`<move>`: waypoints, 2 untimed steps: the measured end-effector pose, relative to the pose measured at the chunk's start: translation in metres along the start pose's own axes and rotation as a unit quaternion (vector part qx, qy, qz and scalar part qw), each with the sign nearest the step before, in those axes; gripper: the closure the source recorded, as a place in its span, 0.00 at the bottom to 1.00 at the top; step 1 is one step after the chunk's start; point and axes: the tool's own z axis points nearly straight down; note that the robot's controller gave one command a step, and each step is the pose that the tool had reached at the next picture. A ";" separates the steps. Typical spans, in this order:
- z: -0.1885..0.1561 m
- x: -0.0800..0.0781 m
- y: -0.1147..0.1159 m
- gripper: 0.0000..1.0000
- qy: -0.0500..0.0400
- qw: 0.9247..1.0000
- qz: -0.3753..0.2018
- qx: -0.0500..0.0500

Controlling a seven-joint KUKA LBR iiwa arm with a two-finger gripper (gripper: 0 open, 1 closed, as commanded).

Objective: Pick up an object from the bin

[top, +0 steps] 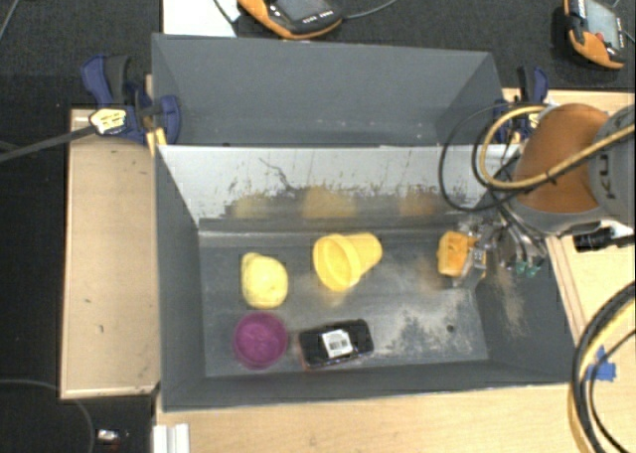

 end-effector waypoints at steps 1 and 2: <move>-0.026 0.001 0.000 1.00 0.002 1.000 -0.001 0.000; -0.059 0.000 0.000 1.00 0.001 1.000 -0.002 0.000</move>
Offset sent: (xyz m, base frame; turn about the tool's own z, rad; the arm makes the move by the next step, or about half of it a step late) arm -0.0019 0.0004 0.0652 -0.0008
